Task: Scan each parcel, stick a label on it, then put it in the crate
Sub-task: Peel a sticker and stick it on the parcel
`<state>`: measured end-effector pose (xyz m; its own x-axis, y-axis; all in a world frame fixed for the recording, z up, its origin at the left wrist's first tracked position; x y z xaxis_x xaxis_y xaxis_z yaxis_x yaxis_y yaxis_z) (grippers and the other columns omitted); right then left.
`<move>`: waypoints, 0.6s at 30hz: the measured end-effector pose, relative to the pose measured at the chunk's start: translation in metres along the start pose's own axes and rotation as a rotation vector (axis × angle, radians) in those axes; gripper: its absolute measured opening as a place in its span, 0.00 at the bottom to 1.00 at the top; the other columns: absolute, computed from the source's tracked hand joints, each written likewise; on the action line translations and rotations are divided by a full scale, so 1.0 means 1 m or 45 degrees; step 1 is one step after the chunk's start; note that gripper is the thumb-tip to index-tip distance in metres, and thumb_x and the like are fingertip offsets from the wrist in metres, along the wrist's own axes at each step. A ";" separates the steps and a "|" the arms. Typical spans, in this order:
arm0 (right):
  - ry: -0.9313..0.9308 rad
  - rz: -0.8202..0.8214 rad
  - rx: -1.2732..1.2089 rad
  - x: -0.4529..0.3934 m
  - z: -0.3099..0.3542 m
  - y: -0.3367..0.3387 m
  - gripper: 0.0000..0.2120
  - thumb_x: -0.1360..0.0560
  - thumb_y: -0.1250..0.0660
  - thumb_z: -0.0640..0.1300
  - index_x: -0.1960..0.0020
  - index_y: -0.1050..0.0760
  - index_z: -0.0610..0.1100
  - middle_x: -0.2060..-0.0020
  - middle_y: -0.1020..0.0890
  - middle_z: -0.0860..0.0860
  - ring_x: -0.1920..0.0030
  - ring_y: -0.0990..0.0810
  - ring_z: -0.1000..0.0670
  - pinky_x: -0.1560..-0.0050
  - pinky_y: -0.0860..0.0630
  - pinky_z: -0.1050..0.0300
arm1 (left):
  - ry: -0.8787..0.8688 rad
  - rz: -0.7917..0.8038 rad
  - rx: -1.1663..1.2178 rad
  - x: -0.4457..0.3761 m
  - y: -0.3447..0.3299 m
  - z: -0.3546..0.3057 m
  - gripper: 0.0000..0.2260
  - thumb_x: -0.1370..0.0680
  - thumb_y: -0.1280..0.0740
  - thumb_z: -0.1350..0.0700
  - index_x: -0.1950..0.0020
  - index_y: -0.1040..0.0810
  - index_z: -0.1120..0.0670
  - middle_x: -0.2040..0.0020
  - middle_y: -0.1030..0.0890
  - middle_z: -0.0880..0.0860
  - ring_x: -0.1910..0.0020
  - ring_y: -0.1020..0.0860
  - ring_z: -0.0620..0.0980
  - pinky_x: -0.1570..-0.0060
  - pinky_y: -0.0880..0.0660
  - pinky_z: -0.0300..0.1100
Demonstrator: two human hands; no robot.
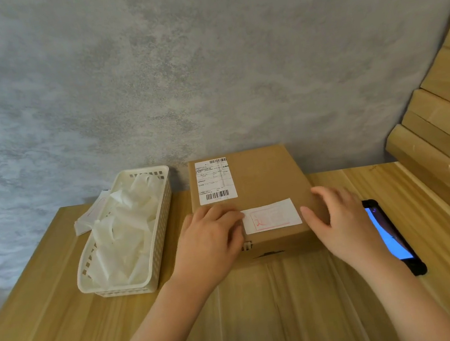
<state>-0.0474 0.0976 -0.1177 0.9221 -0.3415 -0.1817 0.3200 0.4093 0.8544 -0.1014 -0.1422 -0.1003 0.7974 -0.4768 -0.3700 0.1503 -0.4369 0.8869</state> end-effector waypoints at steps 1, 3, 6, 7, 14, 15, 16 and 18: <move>-0.115 0.064 -0.121 0.003 -0.007 -0.003 0.28 0.22 0.38 0.59 0.26 0.35 0.47 0.31 0.29 0.48 0.33 0.30 0.46 0.38 0.28 0.48 | 0.053 -0.024 0.016 0.004 0.002 0.006 0.17 0.23 0.43 0.44 0.40 0.20 0.43 0.39 0.21 0.42 0.38 0.26 0.50 0.41 0.29 0.47; -0.302 0.173 -0.341 0.007 -0.015 -0.011 0.35 0.23 0.39 0.63 0.22 0.43 0.48 0.27 0.32 0.49 0.30 0.31 0.46 0.36 0.29 0.49 | 0.181 -0.029 0.079 0.012 0.002 0.019 0.21 0.24 0.42 0.41 0.35 0.24 0.46 0.32 0.26 0.47 0.31 0.31 0.52 0.32 0.34 0.48; -0.466 0.276 -0.581 0.011 -0.019 -0.020 0.36 0.23 0.39 0.65 0.22 0.41 0.47 0.28 0.29 0.51 0.32 0.29 0.48 0.41 0.30 0.53 | 0.473 0.064 0.445 0.025 -0.007 0.039 0.30 0.23 0.37 0.40 0.23 0.38 0.49 0.24 0.37 0.47 0.24 0.40 0.48 0.27 0.42 0.43; -0.500 0.284 -0.650 0.012 -0.020 -0.021 0.35 0.23 0.39 0.65 0.23 0.38 0.47 0.30 0.27 0.52 0.35 0.27 0.49 0.42 0.31 0.54 | 0.582 0.114 0.628 0.029 -0.011 0.041 0.33 0.23 0.35 0.41 0.22 0.42 0.49 0.25 0.37 0.45 0.25 0.39 0.46 0.28 0.40 0.42; -0.586 0.214 -0.749 0.021 -0.018 -0.022 0.36 0.24 0.39 0.66 0.24 0.36 0.45 0.28 0.28 0.49 0.29 0.31 0.45 0.36 0.32 0.52 | 0.827 0.149 1.188 0.033 -0.021 0.038 0.31 0.22 0.32 0.46 0.23 0.43 0.42 0.36 0.24 0.38 0.40 0.23 0.40 0.38 0.25 0.47; -0.586 0.183 -0.749 0.023 -0.017 -0.020 0.37 0.24 0.39 0.66 0.24 0.36 0.45 0.28 0.28 0.49 0.29 0.31 0.45 0.35 0.32 0.50 | 0.807 0.140 1.210 0.033 -0.020 0.038 0.31 0.22 0.32 0.46 0.23 0.43 0.42 0.37 0.24 0.38 0.40 0.23 0.40 0.37 0.24 0.48; -0.578 0.147 -0.758 0.027 -0.015 -0.015 0.38 0.26 0.39 0.67 0.24 0.36 0.46 0.29 0.28 0.49 0.29 0.31 0.45 0.33 0.32 0.49 | 0.776 0.132 1.237 0.033 -0.017 0.035 0.30 0.22 0.32 0.47 0.24 0.42 0.41 0.37 0.24 0.37 0.40 0.23 0.39 0.37 0.24 0.48; -0.530 0.034 -0.819 0.033 -0.007 -0.002 0.36 0.26 0.38 0.66 0.24 0.35 0.47 0.32 0.27 0.55 0.29 0.30 0.47 0.32 0.32 0.50 | 0.693 0.082 1.290 0.032 -0.004 0.029 0.27 0.22 0.31 0.50 0.27 0.40 0.38 0.37 0.24 0.36 0.40 0.23 0.37 0.38 0.24 0.45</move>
<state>-0.0165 0.0914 -0.1287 0.8142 -0.5629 0.1418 0.4799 0.7902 0.3812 -0.0935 -0.1784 -0.1235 0.9702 -0.2359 0.0552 -0.2421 -0.9535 0.1793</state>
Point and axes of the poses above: each hand's wrist, its own x-axis away from the middle knuckle, its own y-axis out of the back of the hand, z = x × y, the point moved 6 cm from there along -x, towards the middle knuckle
